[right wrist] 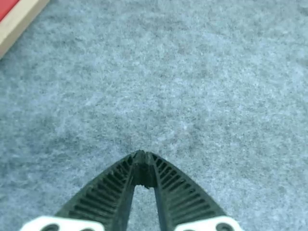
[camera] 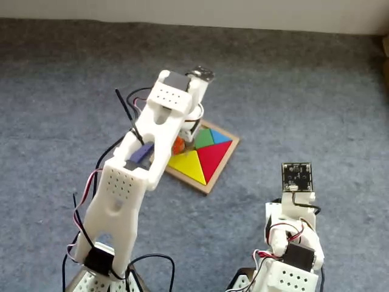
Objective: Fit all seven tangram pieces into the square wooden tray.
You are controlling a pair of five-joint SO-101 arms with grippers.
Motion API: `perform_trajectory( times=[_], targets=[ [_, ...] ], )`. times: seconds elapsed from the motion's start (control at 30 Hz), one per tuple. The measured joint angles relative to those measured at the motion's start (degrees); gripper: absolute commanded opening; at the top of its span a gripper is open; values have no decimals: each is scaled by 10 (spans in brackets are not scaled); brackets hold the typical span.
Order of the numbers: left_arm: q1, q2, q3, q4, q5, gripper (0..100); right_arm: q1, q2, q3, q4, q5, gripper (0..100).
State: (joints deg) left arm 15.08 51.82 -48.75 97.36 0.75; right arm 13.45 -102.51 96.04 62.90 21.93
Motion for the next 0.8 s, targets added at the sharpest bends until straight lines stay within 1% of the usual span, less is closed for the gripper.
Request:
perform_trajectory(
  times=[0.13, 0.8],
  targets=[
    [-18, 0, 0, 0, 0, 165, 0, 0, 0, 0, 0, 9],
    [-17, 0, 0, 1, 0, 165, 0, 0, 0, 0, 0, 9]
  ],
)
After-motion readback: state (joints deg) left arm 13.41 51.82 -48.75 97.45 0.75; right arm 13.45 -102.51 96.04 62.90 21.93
